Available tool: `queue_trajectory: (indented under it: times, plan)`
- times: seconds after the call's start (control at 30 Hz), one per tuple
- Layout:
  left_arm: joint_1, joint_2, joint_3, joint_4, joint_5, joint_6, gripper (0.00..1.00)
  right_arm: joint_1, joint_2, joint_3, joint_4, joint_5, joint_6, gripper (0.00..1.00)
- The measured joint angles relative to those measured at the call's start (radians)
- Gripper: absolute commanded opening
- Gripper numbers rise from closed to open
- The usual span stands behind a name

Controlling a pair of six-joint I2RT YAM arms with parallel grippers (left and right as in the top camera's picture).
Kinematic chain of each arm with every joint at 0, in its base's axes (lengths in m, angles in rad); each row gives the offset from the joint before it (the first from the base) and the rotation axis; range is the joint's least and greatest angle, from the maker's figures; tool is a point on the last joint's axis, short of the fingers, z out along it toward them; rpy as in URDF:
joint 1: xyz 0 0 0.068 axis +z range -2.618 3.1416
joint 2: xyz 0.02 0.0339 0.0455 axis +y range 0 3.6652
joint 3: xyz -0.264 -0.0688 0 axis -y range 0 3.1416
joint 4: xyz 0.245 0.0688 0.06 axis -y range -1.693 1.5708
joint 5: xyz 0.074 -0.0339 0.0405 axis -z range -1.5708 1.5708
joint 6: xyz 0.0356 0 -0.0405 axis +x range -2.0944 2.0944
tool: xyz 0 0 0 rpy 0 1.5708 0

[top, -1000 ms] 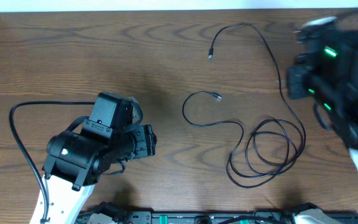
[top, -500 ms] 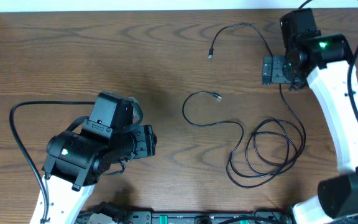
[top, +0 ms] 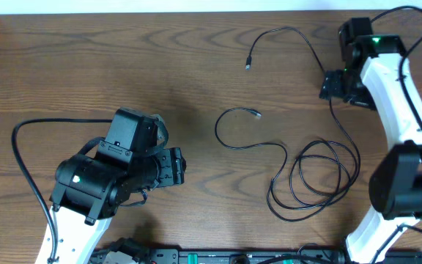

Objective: Untangle cables

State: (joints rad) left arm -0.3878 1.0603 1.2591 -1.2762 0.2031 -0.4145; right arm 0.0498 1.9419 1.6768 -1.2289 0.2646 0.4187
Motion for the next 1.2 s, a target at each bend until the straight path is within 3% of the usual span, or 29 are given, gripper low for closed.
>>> queue_trajectory:
  times: [0.13,0.3,0.6,0.87,1.07,1.17,1.2]
  plan:
    - [0.000,0.000,0.000,0.000,0.000,0.000,0.71,0.000,0.069,-0.042,0.055,-0.011,-0.050,0.99]
    - [0.000,0.000,0.000,-0.001,0.000,0.000,0.72,0.000,0.149,-0.079,0.145,-0.017,-0.116,0.92]
    - [0.000,0.000,0.000,-0.006,0.000,0.000,0.72,-0.002,0.226,-0.087,0.268,-0.024,-0.239,0.51]
    - [0.000,0.000,0.000,-0.007,0.000,0.000,0.72,-0.003,0.227,-0.090,0.341,-0.024,-0.270,0.41]
    - [0.000,0.000,0.000,-0.008,0.000,0.000,0.72,-0.005,0.220,-0.128,0.412,-0.033,-0.283,0.22]
    - [0.000,0.000,0.000,-0.008,0.000,0.000,0.72,-0.008,0.209,-0.152,0.431,-0.048,-0.294,0.02]
    - [0.000,0.000,0.000,-0.008,0.000,0.000,0.72,-0.010,0.207,-0.156,0.430,-0.053,-0.295,0.01]
